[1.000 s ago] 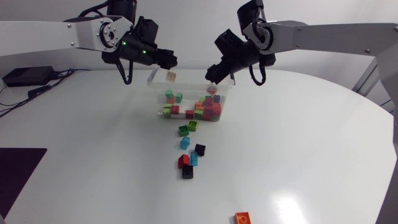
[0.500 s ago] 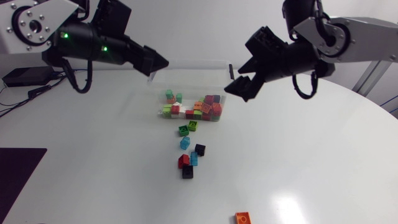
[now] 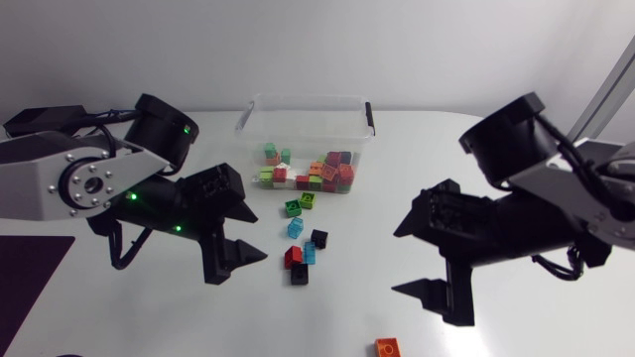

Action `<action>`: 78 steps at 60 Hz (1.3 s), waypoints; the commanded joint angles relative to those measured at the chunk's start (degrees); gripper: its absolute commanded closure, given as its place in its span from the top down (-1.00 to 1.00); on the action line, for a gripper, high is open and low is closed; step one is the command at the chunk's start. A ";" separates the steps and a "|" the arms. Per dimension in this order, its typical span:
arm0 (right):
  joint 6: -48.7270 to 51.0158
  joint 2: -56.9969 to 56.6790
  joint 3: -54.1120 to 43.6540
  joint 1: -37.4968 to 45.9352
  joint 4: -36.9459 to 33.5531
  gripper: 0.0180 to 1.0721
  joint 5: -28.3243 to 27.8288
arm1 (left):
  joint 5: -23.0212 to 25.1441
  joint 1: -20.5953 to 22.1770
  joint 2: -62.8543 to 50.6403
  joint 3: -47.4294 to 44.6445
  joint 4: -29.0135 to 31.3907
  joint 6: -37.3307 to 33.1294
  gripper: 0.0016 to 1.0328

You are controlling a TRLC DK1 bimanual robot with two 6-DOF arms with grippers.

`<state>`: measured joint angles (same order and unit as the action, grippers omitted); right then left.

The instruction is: Place the duplo bricks in the container

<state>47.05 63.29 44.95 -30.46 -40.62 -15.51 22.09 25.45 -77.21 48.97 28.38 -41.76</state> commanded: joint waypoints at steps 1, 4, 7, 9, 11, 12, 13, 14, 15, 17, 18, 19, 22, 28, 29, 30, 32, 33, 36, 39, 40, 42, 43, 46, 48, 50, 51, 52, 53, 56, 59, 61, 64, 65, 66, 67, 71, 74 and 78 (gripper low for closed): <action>1.47 -0.01 -4.26 -2.77 -1.13 0.93 1.80 | 0.24 0.83 -3.30 -2.30 -1.40 -3.33 0.67; 1.20 0.17 -5.31 -3.56 -0.69 0.93 2.24 | 0.06 1.18 -5.41 -2.56 -2.89 -3.59 0.66; 0.59 0.35 -6.45 -4.61 0.10 0.93 2.50 | -0.03 1.53 -7.34 -3.18 -5.09 -3.77 0.59; 0.33 0.43 -6.98 -5.23 0.46 0.93 2.68 | -0.20 1.71 -9.27 -3.53 -7.29 -3.77 0.57; 0.24 0.52 -7.51 -5.49 0.72 0.93 2.85 | -0.64 1.97 -11.21 -3.53 -9.05 -3.77 0.57; 0.24 0.61 -7.77 -5.58 0.81 0.93 2.85 | -0.90 2.06 -12.26 -3.53 -10.01 -3.86 0.57; 0.24 0.70 -7.86 -5.67 0.89 0.93 2.85 | -1.34 2.06 -13.23 -3.44 -10.89 -4.03 0.57; 0.15 0.79 -8.12 -5.84 1.07 0.93 2.85 | -1.70 2.15 -14.46 -3.44 -11.77 -4.21 0.57; -0.03 0.87 -8.30 -5.93 1.16 0.93 3.03 | -1.87 2.32 -15.08 -3.36 -12.21 -4.47 0.57; -0.20 1.05 -8.65 -6.19 1.51 0.93 3.38 | -2.14 2.41 -16.66 -3.36 -13.53 -4.91 0.57; -0.20 1.05 -8.83 -6.28 1.51 0.93 3.55 | -2.31 2.50 -17.18 -3.36 -14.14 -5.09 0.57; -0.29 1.14 -9.00 -6.28 1.51 0.93 3.64 | -2.66 2.67 -17.89 -3.36 -14.76 -5.44 0.57; -0.29 1.22 -9.27 -6.28 1.51 0.93 3.73 | -3.01 2.85 -18.94 -3.36 -15.72 -6.05 0.57; -0.20 1.31 -10.23 -6.28 1.60 0.93 3.91 | -3.63 3.38 -21.84 -2.92 -19.15 -6.41 0.57; -0.29 1.31 -10.50 -6.28 1.60 0.93 3.91 | -3.72 3.46 -22.28 -2.74 -19.59 -6.49 0.57; -0.20 1.40 -10.67 -6.37 1.60 0.93 3.91 | -3.72 3.55 -22.63 -2.56 -19.86 -6.67 0.57; -0.29 1.58 -11.02 -6.63 1.60 0.93 3.91 | -3.72 3.64 -23.25 -2.30 -20.12 -6.76 0.57; -0.47 1.75 -11.29 -6.72 1.60 0.93 3.91 | -3.63 3.90 -23.78 -2.04 -20.12 -6.85 0.57; -0.55 2.28 -11.64 -7.07 1.77 0.93 3.91 | -3.72 4.17 -24.74 -1.42 -20.30 -6.93 0.57; -0.82 3.25 -12.25 -7.60 2.30 0.93 3.82 | -3.63 4.43 -25.53 -0.89 -20.73 -6.85 0.57; -0.90 3.60 -12.34 -7.77 2.39 0.93 3.82 | -3.63 4.43 -25.80 -0.72 -21.26 -6.93 0.57; -1.08 4.13 -12.69 -8.30 3.18 0.93 3.82 | -3.63 4.61 -26.06 -0.54 -21.70 -6.85 0.57; -1.17 4.48 -12.96 -8.57 3.79 0.93 3.82 | -3.63 4.69 -26.33 -0.45 -21.97 -6.85 0.56; -1.96 5.53 -13.40 -9.97 4.85 0.93 3.82 | -3.54 5.05 -26.68 -0.10 -22.23 -6.85 0.45; -2.49 6.41 -13.57 -10.85 5.46 0.93 3.82 | -3.54 5.22 -26.76 0.07 -22.32 -6.85 0.40; -2.66 7.11 -13.75 -11.47 5.90 0.93 3.73 | -3.54 5.49 -26.85 0.07 -22.67 -6.85 0.34; -2.93 7.55 -13.84 -11.91 6.26 0.93 3.82 | -3.54 5.57 -26.85 0.07 -22.93 -6.85 0.32; -3.10 7.82 -13.84 -12.17 6.52 0.93 3.73 | -3.54 5.57 -26.85 0.07 -23.11 -6.76 0.32; -3.19 7.99 -13.92 -12.26 6.61 0.93 3.82 | -3.54 5.57 -26.85 0.07 -23.11 -6.76 0.32; -3.45 9.66 -14.19 -12.96 8.19 0.90 3.99 | -3.54 5.75 -26.85 0.16 -23.81 -6.67 0.24; -3.45 11.16 -14.27 -13.22 8.98 0.85 4.52 | -3.45 5.84 -27.12 0.34 -24.07 -6.76 0.15; -3.45 11.60 -14.45 -13.22 9.60 0.82 4.70 | -3.45 5.84 -27.03 0.34 -24.07 -6.67 0.12; -3.45 11.77 -14.71 -13.22 10.30 0.73 4.78 | -3.01 5.84 -26.94 0.42 -24.34 -6.67 -0.04; -3.45 11.77 -14.80 -13.22 10.47 0.70 4.78 | -2.93 5.84 -26.94 0.42 -24.43 -6.67 -0.08; -3.37 11.77 -14.89 -13.22 10.65 0.67 4.87 | -2.75 5.84 -26.94 0.42 -24.60 -6.67 -0.11; -3.37 11.77 -14.98 -13.22 10.74 0.66 4.87 | -2.75 5.84 -26.94 0.42 -24.60 -6.67 -0.12; -3.37 12.47 -15.24 -13.40 11.35 0.44 5.14 | -2.40 5.92 -27.12 0.16 -25.57 -6.58 -0.31; -3.28 13.53 -15.42 -13.40 11.53 0.22 5.14 | -2.31 6.36 -27.38 0.16 -25.83 -6.85 -0.49; -3.10 13.97 -15.86 -13.40 12.23 -0.18 5.14 | -2.22 6.63 -27.56 0.25 -26.10 -6.76 -0.55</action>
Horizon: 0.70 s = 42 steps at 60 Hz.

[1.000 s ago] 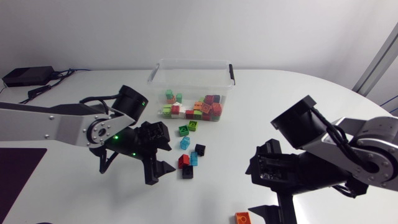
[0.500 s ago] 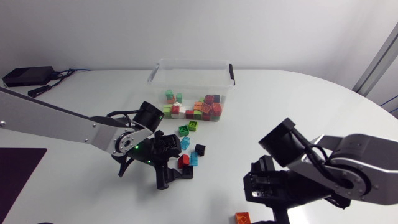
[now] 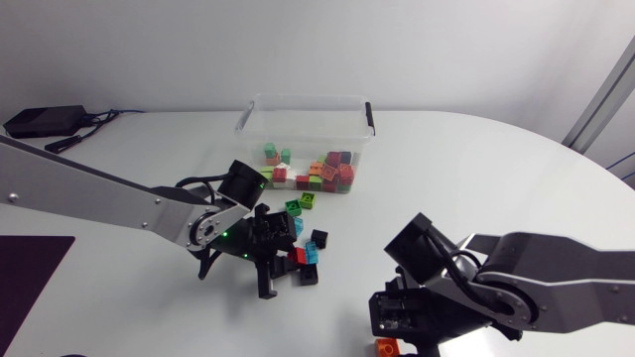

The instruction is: Place the duplo bricks in the container

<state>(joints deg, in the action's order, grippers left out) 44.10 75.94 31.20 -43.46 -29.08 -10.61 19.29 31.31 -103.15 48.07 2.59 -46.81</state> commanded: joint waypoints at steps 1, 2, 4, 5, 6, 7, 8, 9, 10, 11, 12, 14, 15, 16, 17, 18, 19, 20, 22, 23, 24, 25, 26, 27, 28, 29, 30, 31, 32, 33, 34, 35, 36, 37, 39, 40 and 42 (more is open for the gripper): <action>-0.15 1.31 -2.20 -0.39 0.78 -0.25 0.24 | 0.66 0.86 -1.61 1.14 -0.30 -1.71 -0.55; -0.15 1.40 -2.20 -0.48 0.78 -0.35 0.24 | 0.66 0.95 -1.61 1.06 -0.30 -1.71 -0.56; -0.15 1.49 -2.20 -0.57 0.52 -0.48 0.24 | 0.66 1.03 -1.52 1.06 -0.22 -1.80 -0.59; -0.06 1.49 -2.20 -0.57 0.34 -0.48 0.24 | 0.66 1.12 -1.52 1.06 -0.30 -1.80 -0.59; -0.06 1.49 -2.02 -0.57 -0.10 -0.48 0.15 | 0.66 1.12 -1.44 0.97 -0.22 -1.80 -0.59; -0.06 1.40 -1.93 -0.57 -0.54 -0.48 0.15 | 0.75 1.03 -1.17 0.97 -0.30 -1.80 -0.61; -0.06 1.31 -1.85 -0.57 -0.89 -0.48 0.15 | 0.75 1.03 -1.00 0.97 -0.22 -1.80 -0.61; -0.06 1.14 -1.67 -0.57 -1.24 -0.49 0.15 | 0.84 1.03 -0.91 0.97 -0.22 -1.71 -0.61; -0.06 0.87 -1.49 -0.57 -1.59 -0.49 0.15 | 0.84 0.86 -0.38 0.97 -0.22 -1.62 -0.61; -0.06 0.52 -1.23 -0.57 -2.21 -0.50 0.15 | 0.84 0.77 0.06 0.88 -0.22 -1.53 -0.61; -0.06 0.17 -0.97 -0.57 -2.82 -0.50 0.15 | 0.93 0.59 0.59 0.79 -0.13 -1.36 -0.61; -0.06 -0.71 -0.26 -0.48 -4.05 -0.51 0.15 | 0.93 0.51 1.38 0.62 0.05 -1.36 -0.61; -0.15 -1.32 0.18 -0.48 -4.76 -0.51 0.06 | 0.93 0.24 2.08 0.35 0.22 -1.36 -0.61; -0.15 -1.76 0.35 -0.39 -5.11 -0.51 0.06 | 0.93 0.15 2.34 0.35 0.22 -1.36 -0.61; -0.24 -2.29 0.79 -0.39 -5.64 -0.51 -0.02 | 0.93 -0.11 3.22 0.09 0.49 -1.36 -0.61; -0.24 -2.73 1.23 -0.31 -6.16 -0.51 -0.02 | 0.93 -0.28 3.84 0.00 0.66 -1.36 -0.61; -0.24 -3.43 1.76 -0.22 -6.69 -0.51 -0.11 | 1.01 -0.64 4.89 -0.09 1.01 -1.36 -0.61; -0.24 -3.87 2.29 -0.13 -7.31 -0.51 -0.20 | 1.01 -0.72 5.42 -0.17 1.19 -1.36 -0.61; -0.24 -4.93 3.52 -0.04 -8.62 -0.51 -0.37 | 1.10 -0.99 7.53 -0.17 2.68 -1.36 -0.61; -0.24 -5.10 3.96 -0.04 -8.98 -0.51 -0.46 | 1.10 -1.08 7.88 -0.17 2.95 -1.36 -0.61; -0.24 -5.37 4.39 0.04 -9.42 -0.51 -0.64 | 1.10 -1.25 8.94 -0.17 3.47 -1.36 -0.61; -0.24 -5.72 5.27 0.13 -10.21 -0.51 -0.90 | 1.28 -1.52 9.73 -0.17 3.83 -1.36 -0.61; -0.24 -5.98 5.89 0.31 -10.56 -0.51 -0.99 | 1.54 -1.78 11.22 0.00 4.70 -1.27 -0.61; -0.24 -6.24 6.50 0.40 -11.00 -0.51 -1.08 | 1.63 -2.13 12.27 0.09 5.23 -1.27 -0.61; -0.24 -6.42 6.94 0.57 -11.17 -0.51 -1.08 | 1.63 -2.22 12.54 0.18 5.41 -1.27 -0.61; -0.24 -6.51 7.56 0.75 -11.52 -0.51 -1.17 | 1.63 -2.39 13.94 0.35 6.20 -1.27 -0.61; -0.24 -6.60 8.26 0.92 -11.88 -0.51 -1.17 | 1.63 -2.57 14.30 0.44 6.46 -1.27 -0.61; -0.33 -6.68 8.88 1.19 -12.05 -0.51 -1.25 | 1.72 -2.92 15.79 0.88 7.34 -1.18 -0.61; -0.33 -6.68 9.49 1.36 -12.32 -0.51 -1.34 | 1.98 -3.27 16.49 1.14 7.69 -1.01 -0.61; -0.33 -6.77 9.67 1.36 -12.40 -0.51 -1.34 | 2.07 -3.36 16.76 1.23 7.78 -0.92 -0.61; -0.33 -6.77 10.72 1.98 -12.49 -0.51 -1.69 | 2.51 -3.89 17.99 1.85 8.40 -0.57 -0.61; -0.33 -6.77 11.07 2.15 -12.58 -0.51 -1.78 | 2.51 -3.89 18.16 1.94 8.48 -0.48 -0.61; -0.41 -6.68 12.22 2.86 -12.67 -0.51 -2.13 | 2.86 -4.59 19.39 2.99 9.19 0.14 -0.61; -0.50 -6.51 13.01 3.38 -12.58 -0.51 -2.57 | 3.04 -5.03 19.83 3.43 9.54 0.31 -0.61; -1.21 -6.16 14.15 4.18 -12.40 -0.51 -3.19 | 3.21 -5.73 20.45 4.57 10.07 1.10 -0.61; -1.38 -5.63 15.21 4.61 -12.23 -0.51 -3.36 | 3.56 -6.26 20.89 5.63 10.33 1.98 -0.61; -2.35 -4.75 16.88 5.32 -11.52 -0.51 -3.36 | 4.35 -7.49 21.24 7.56 11.03 3.39 -0.61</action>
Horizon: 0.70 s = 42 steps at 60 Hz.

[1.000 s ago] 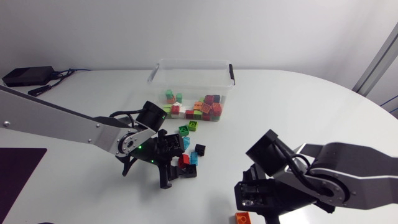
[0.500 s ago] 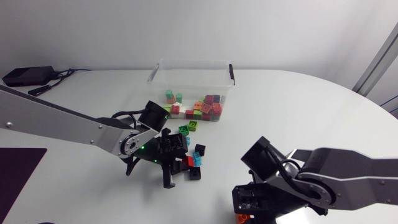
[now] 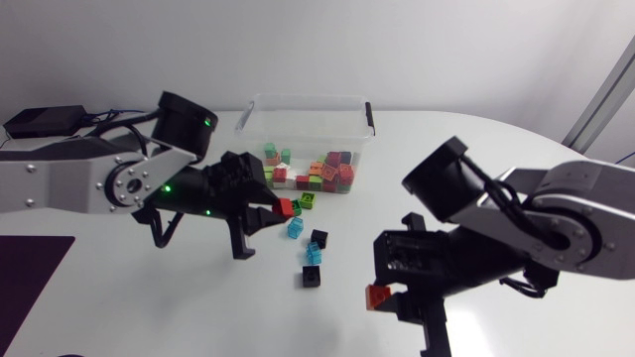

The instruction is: Place the duplo bricks in the container

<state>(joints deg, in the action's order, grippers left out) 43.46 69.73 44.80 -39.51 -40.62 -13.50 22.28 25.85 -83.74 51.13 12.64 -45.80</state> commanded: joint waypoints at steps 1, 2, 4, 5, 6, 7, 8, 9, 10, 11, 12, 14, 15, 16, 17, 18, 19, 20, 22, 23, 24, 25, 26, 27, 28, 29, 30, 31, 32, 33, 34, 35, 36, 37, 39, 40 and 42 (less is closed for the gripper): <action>-2.15 1.81 3.81 1.71 0.37 -0.51 -0.48 | 1.54 -2.38 1.83 5.03 0.98 2.82 -0.61; -2.51 2.07 4.51 2.07 0.98 -0.51 -0.48 | 1.54 -2.55 1.83 5.20 0.98 2.91 -0.61; -3.21 2.69 5.92 2.86 1.77 -0.51 -0.48 | 1.71 -3.35 1.83 6.61 0.89 4.14 -0.61; -3.47 2.95 6.53 3.30 2.21 -0.51 -0.48 | 1.89 -4.14 1.83 7.66 0.54 5.28 -0.61; -4.35 3.48 7.76 3.91 3.00 -0.51 -0.48 | 2.06 -4.49 1.66 8.10 0.28 5.81 -0.61; -4.61 3.65 8.29 4.26 3.44 -0.51 -0.48 | 2.33 -5.10 1.48 8.98 -0.34 6.95 -0.61; -4.88 3.83 8.91 4.70 3.97 -0.51 -0.57 | 2.41 -5.46 1.30 9.33 -0.69 7.57 -0.61; -5.14 4.27 9.61 4.97 4.41 -0.51 -0.57 | 2.41 -5.98 1.04 9.86 -1.57 8.71 -0.61; -5.67 4.62 10.31 5.14 4.94 -0.51 -0.57 | 2.41 -6.25 0.78 10.30 -2.27 9.59 -0.61; -6.55 5.32 11.37 5.58 5.82 -0.51 -0.57 | 2.41 -6.33 0.60 10.48 -2.54 9.85 -0.61; -7.08 5.76 12.16 6.02 6.52 -0.51 -0.57 | 2.50 -6.77 -0.10 11.36 -2.80 10.47 -0.61; -7.87 6.82 13.92 6.72 7.57 -0.51 -0.57 | 2.50 -7.13 -1.16 12.32 -3.68 11.61 -0.61; -8.22 7.35 14.44 6.90 8.01 -0.51 -0.57 | 2.50 -7.30 -1.60 12.67 -4.47 12.31 -0.61; -8.83 8.05 15.32 7.25 8.72 -0.51 -0.57 | 2.50 -7.56 -2.04 12.94 -5.53 13.28 -0.61; -9.36 8.49 16.02 7.51 9.33 -0.51 -0.57 | 2.50 -7.65 -2.39 13.11 -6.23 13.90 -0.61; -9.98 9.02 16.82 8.04 10.21 -0.51 -0.57 | 2.41 -7.65 -2.92 13.47 -6.93 14.60 -0.61; -10.33 9.45 17.25 8.39 10.83 -0.51 -0.57 | 2.41 -7.65 -3.18 13.55 -7.11 14.69 -0.61; -10.77 10.07 18.05 8.66 11.53 -0.51 -0.57 | 2.41 -7.74 -3.79 13.90 -7.72 14.95 -0.61; -11.47 11.48 19.45 9.10 12.23 -0.51 -0.57 | 2.33 -8.00 -4.76 14.52 -9.04 16.27 -0.61; -11.91 12.00 20.24 9.36 12.67 -0.51 -0.57 | 2.33 -8.27 -5.20 14.87 -9.66 16.97 -0.61; -12.70 12.79 21.12 9.71 13.46 -0.51 -0.57 | 2.24 -8.36 -5.90 15.49 -10.01 17.76 -0.61; -13.14 13.41 21.74 9.98 14.08 -0.51 -0.57 | 2.24 -8.44 -6.43 16.01 -10.18 17.94 -0.61; -13.40 13.94 22.26 10.06 14.69 -0.51 -0.57 | 2.24 -8.44 -6.87 16.37 -10.36 18.29 -0.61; -13.84 14.46 22.79 10.24 15.22 -0.51 -0.48 | 2.24 -8.53 -7.13 16.63 -10.53 18.47 -0.61; -14.37 14.90 23.23 10.50 15.84 -0.51 -0.39 | 1.97 -8.80 -7.75 17.24 -11.06 19.26 -0.61; -14.72 15.34 23.76 10.77 16.45 -0.51 -0.30 | 1.80 -9.15 -8.28 17.77 -11.68 20.14 -0.61; -15.07 15.96 24.29 10.94 16.89 -0.51 -0.30 | 1.80 -9.23 -8.72 18.21 -12.12 20.75 -0.61; -15.60 16.84 25.08 11.21 17.51 -0.51 -0.13 | 1.62 -9.41 -9.59 18.83 -12.82 21.63 -0.61; -15.69 17.28 25.52 11.29 17.86 -0.51 -0.04 | 1.27 -9.50 -10.12 19.18 -13.17 22.07 -0.61; -15.95 18.16 26.22 11.65 18.56 -0.51 0.05 | 0.83 -9.67 -10.91 19.71 -13.70 22.69 -0.61; -16.30 18.77 26.66 11.82 19.09 -0.51 0.05 | 0.66 -9.94 -11.70 20.32 -14.23 23.39 -0.61; -16.74 19.30 27.10 12.08 19.53 -0.51 0.14 | 0.57 -10.03 -12.23 20.67 -14.58 23.74 -0.61; -17.10 20.27 27.98 12.52 20.05 -0.51 0.05 | 0.22 -10.20 -13.20 21.46 -15.02 24.00 -0.61; -17.18 20.97 28.50 12.61 20.14 -0.51 0.05 | -0.05 -10.29 -13.64 21.73 -15.19 24.18 -0.61; -17.53 22.29 29.82 12.88 20.85 -0.51 0.14 | -0.40 -10.55 -14.78 22.52 -15.90 25.06 -0.61; -17.97 22.90 30.35 13.14 21.29 -0.51 0.23 | -0.40 -10.82 -15.31 22.96 -16.25 25.59 -0.61; -19.03 24.48 31.76 13.67 22.87 -0.51 0.31 | -0.57 -11.08 -16.45 23.92 -17.04 26.73 -0.61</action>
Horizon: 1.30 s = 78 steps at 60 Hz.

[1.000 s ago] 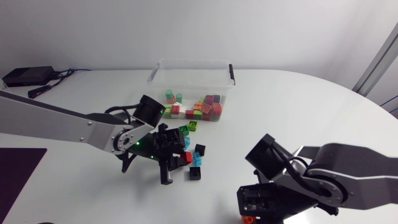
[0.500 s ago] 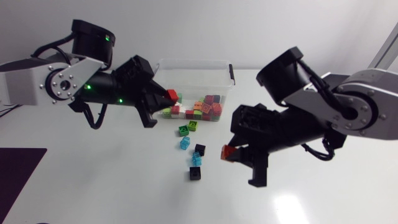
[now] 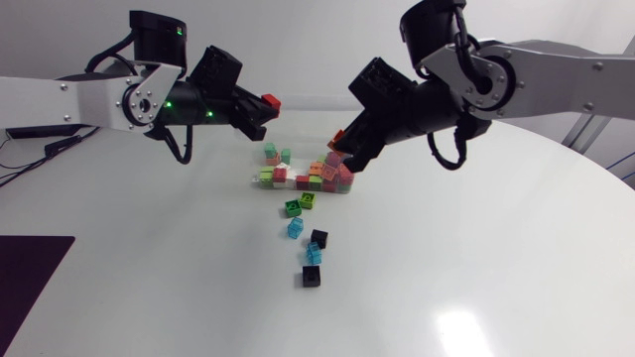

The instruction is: Place the duplo bricks in the container

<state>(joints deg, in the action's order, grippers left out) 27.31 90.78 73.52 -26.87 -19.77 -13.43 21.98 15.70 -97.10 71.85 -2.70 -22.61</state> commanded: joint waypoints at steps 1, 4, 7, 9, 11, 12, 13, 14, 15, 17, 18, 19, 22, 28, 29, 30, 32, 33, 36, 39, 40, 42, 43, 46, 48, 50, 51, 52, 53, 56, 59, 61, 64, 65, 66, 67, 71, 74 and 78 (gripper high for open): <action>-3.14 3.96 3.48 1.21 2.28 -0.51 0.25 | -0.36 -1.11 -3.36 3.56 -1.96 3.80 -0.61; -4.20 5.90 5.50 1.56 3.42 -0.51 0.34 | -1.06 -1.55 -5.03 5.31 -3.01 5.56 -0.61; -5.07 7.92 7.08 1.74 5.00 -0.51 1.04 | -1.41 -1.82 -6.44 6.81 -3.28 6.53 -0.60; -5.78 9.59 8.49 2.00 6.23 -0.51 1.39 | -1.85 -1.91 -7.67 8.13 -3.37 6.97 -0.60; -6.22 10.99 9.98 2.18 6.41 -0.51 1.48 | -2.47 -1.82 -8.63 9.18 -3.54 7.41 -0.60; -6.48 11.79 10.60 2.26 6.76 -0.51 1.57 | -2.82 -1.82 -9.16 9.62 -3.72 7.58 -0.60; -6.74 12.58 11.39 2.35 7.20 -0.51 1.65 | -2.99 -1.82 -9.51 10.06 -3.89 7.76 -0.60; -6.92 13.28 12.00 2.35 7.38 -0.51 1.65 | -3.17 -1.82 -9.95 10.59 -3.89 7.85 -0.60; -7.10 14.33 13.06 2.53 7.55 -0.51 1.74 | -3.34 -1.82 -10.65 11.29 -3.89 8.11 -0.60; -7.53 16.00 14.81 2.70 7.73 -0.51 1.83 | -3.96 -1.82 -11.71 12.61 -3.89 8.46 -0.60; -7.62 16.88 15.52 2.79 7.73 -0.51 2.09 | -4.31 -1.82 -12.24 13.22 -3.98 8.46 -0.60; -7.89 17.50 16.22 2.88 7.82 -0.51 2.27 | -4.66 -1.82 -12.68 13.84 -3.98 8.46 -0.60; -8.59 19.52 18.07 3.14 8.43 -0.51 2.44 | -5.89 -1.82 -14.35 15.51 -4.51 9.08 -0.59; -8.77 22.95 21.14 3.49 10.10 -0.50 4.64 | -6.24 -1.82 -16.89 18.58 -4.33 9.69 -0.56; -8.77 23.91 22.11 3.58 10.10 -0.50 4.91 | -6.33 -1.82 -17.16 18.94 -4.24 9.78 -0.55; -8.85 24.44 22.64 3.67 10.10 -0.49 4.99 | -6.42 -1.82 -17.51 19.20 -4.24 9.87 -0.52; -8.85 25.58 23.69 3.93 10.10 -0.49 5.78 | -6.60 -1.82 -17.86 19.64 -4.24 9.87 -0.41; -8.85 26.20 24.22 4.20 10.19 -0.46 6.14 | -6.60 -1.73 -18.13 19.90 -4.33 9.95 -0.32; -8.68 27.61 25.62 4.55 10.01 -0.19 6.49 | -6.77 -1.73 -18.21 19.99 -4.24 9.95 -0.08; -8.59 29.01 27.03 4.72 8.96 0.42 6.75 | -6.95 -1.73 -18.04 19.73 -4.42 9.95 0.19; -8.59 29.19 27.21 4.72 8.87 0.56 6.75 | -7.04 -1.73 -17.95 19.55 -4.42 9.95 0.27; -8.50 29.28 27.29 4.81 8.78 0.78 7.02 | -6.95 -1.82 -17.51 19.20 -4.42 9.95 0.41; -8.33 29.28 27.29 4.90 8.78 0.82 7.10 | -6.95 -1.91 -17.16 18.94 -4.51 9.95 0.47; -8.24 28.75 27.03 5.08 8.61 0.83 7.10 | -6.95 -2.26 -16.02 17.88 -4.51 9.95 0.66; -8.15 28.22 26.68 5.25 8.61 0.85 7.10 | -6.95 -2.34 -14.87 16.74 -4.68 9.87 0.70; -7.97 27.43 26.33 5.43 8.61 0.88 7.10 | -6.95 -2.70 -13.29 15.07 -5.39 9.78 0.70; -7.97 26.90 26.06 5.52 8.52 0.88 7.10 | -6.95 -2.70 -13.12 14.81 -5.47 9.78 0.70; -7.97 26.46 25.89 5.60 8.52 0.88 7.02 | -6.95 -2.87 -11.88 13.31 -6.27 9.69 0.74; -7.89 25.85 25.54 5.69 8.52 0.88 7.02 | -6.95 -3.05 -11.01 12.43 -6.79 9.69 0.77; -7.62 24.18 24.57 5.78 8.34 0.88 6.93 | -6.95 -3.40 -8.11 9.53 -7.58 9.60 0.78; -7.01 21.72 22.99 5.87 7.82 0.88 6.58 | -6.86 -3.75 -4.06 6.28 -7.76 9.78 0.78; -6.57 19.70 21.41 5.96 7.64 0.88 6.05 | -6.60 -3.84 -1.51 4.35 -7.58 9.69 0.79; -6.13 16.44 18.42 5.96 7.64 0.88 5.17 | -6.33 -3.84 2.97 0.92 -7.50 9.08 0.79; -5.69 15.04 17.01 5.96 7.64 0.88 4.73 | -6.24 -3.84 4.46 -0.40 -7.41 8.72 0.79; -5.60 14.16 16.13 5.87 7.64 0.88 4.47 | -6.16 -3.84 5.78 -1.54 -7.41 8.64 0.79; -5.51 13.28 15.08 5.96 7.64 0.88 4.20 | -5.98 -3.75 6.66 -2.25 -7.32 8.55 0.79; -4.55 9.06 10.33 5.87 7.64 0.88 3.06 | -5.28 -3.31 11.85 -6.11 -4.86 7.41 0.79; -3.76 6.51 7.26 5.69 7.46 0.88 2.27 | -5.01 -2.52 14.13 -7.96 -2.22 6.18 0.78; -2.61 2.91 2.86 5.43 7.03 0.88 1.13 | -4.93 -1.03 17.21 -11.30 0.24 4.42 0.78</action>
<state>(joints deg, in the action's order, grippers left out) 22.79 96.88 81.58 -21.26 -11.81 -11.35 16.40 13.06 -82.98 65.34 -4.89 -15.73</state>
